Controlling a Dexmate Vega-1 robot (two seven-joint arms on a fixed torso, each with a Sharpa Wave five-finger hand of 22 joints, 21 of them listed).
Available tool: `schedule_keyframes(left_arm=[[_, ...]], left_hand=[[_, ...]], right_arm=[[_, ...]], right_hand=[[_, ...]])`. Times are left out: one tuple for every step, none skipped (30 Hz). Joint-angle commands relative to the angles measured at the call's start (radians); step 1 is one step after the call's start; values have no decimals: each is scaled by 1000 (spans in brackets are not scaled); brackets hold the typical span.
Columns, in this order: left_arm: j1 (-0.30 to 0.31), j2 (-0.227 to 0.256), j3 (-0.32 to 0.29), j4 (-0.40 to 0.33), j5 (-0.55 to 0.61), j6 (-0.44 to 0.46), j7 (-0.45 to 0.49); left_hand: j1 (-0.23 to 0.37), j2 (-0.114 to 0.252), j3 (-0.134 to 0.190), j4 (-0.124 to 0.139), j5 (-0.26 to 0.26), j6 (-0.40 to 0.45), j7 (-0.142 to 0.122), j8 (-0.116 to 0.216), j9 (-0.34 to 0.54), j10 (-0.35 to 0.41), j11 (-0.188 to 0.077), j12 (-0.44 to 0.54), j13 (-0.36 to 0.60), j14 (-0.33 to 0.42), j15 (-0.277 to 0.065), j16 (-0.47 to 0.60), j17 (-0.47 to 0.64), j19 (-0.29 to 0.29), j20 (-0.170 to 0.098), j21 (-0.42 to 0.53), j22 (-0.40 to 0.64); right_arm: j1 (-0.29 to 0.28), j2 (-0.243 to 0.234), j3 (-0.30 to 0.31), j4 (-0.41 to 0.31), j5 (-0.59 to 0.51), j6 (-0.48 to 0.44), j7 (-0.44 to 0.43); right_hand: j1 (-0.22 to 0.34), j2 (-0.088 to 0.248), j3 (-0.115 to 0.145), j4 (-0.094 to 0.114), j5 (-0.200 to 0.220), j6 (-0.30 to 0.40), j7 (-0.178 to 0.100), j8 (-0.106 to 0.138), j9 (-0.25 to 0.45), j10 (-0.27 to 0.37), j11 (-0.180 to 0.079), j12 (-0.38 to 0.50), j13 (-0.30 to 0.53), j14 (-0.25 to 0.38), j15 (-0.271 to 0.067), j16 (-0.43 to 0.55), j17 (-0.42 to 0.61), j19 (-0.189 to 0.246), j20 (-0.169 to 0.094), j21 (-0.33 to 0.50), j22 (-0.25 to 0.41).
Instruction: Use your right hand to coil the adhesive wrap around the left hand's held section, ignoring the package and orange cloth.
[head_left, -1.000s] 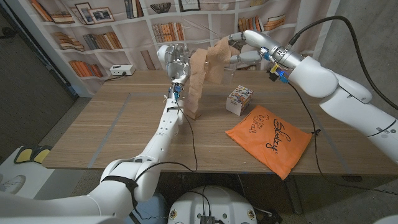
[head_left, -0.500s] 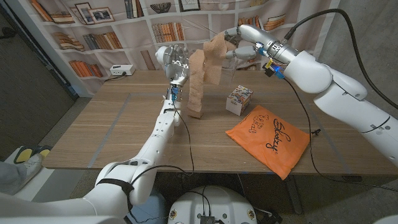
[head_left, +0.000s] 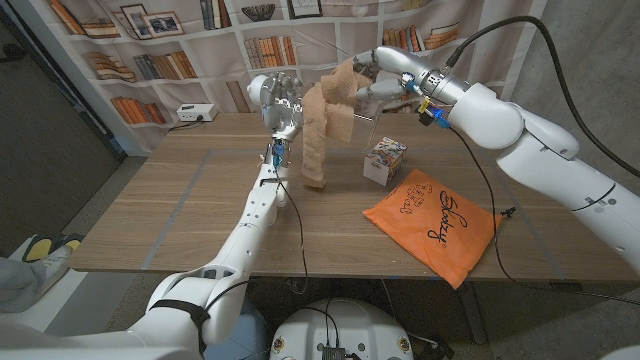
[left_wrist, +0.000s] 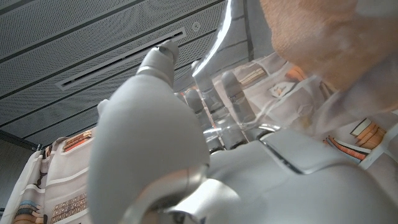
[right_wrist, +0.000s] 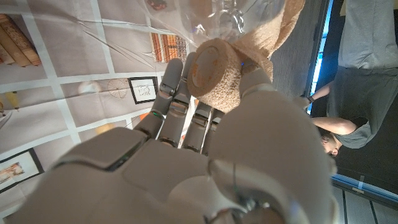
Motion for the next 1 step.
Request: schedule_keyframes(left_arm=[[37, 9, 14, -69, -10, -5, 12]], left_hand=[[72, 83, -1, 4, 5, -1, -3, 6, 4, 1, 0, 4, 3, 55, -48, 4, 2, 6, 5, 2, 3]], right_arm=[[-8, -7, 2, 10, 0, 24, -1]], right_hand=[[-3, 14, 148, -7, 5, 95, -90, 5, 5, 129, -122, 15, 80, 105, -221, 2, 4, 3, -145, 2, -1]])
